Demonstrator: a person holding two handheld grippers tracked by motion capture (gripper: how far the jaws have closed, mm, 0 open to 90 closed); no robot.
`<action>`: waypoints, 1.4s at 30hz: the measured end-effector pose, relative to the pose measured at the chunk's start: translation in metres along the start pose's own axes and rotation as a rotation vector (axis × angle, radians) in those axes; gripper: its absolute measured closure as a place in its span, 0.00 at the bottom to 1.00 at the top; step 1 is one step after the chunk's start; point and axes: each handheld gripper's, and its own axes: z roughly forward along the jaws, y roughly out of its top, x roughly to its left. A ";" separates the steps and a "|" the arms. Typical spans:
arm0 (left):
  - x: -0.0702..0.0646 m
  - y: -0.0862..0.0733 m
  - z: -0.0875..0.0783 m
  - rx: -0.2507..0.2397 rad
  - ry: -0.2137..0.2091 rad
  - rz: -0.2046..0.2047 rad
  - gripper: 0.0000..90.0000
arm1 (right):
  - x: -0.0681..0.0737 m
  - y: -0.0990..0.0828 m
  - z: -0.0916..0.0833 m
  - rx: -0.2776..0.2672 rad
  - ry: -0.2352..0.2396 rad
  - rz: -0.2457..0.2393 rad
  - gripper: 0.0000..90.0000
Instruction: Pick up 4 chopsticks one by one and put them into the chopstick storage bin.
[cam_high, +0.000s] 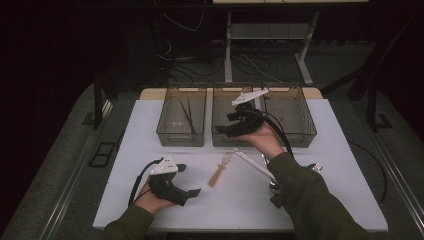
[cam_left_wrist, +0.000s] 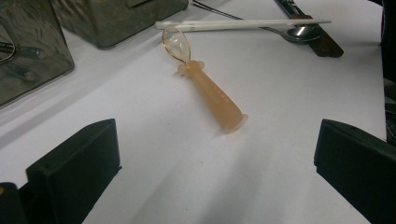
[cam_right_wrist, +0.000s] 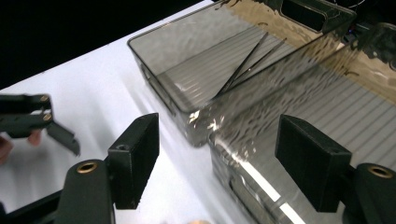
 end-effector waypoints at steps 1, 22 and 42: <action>0.000 0.000 0.000 0.005 0.000 0.006 0.00 | 0.000 -0.003 -0.003 0.000 0.002 0.000 0.34; 0.001 -0.001 0.002 0.013 0.006 -0.001 0.00 | -0.018 -0.086 -0.071 -0.019 -0.007 0.069 0.34; 0.001 -0.001 0.003 0.022 0.015 0.008 0.00 | -0.025 -0.154 -0.116 0.044 -0.063 0.101 0.43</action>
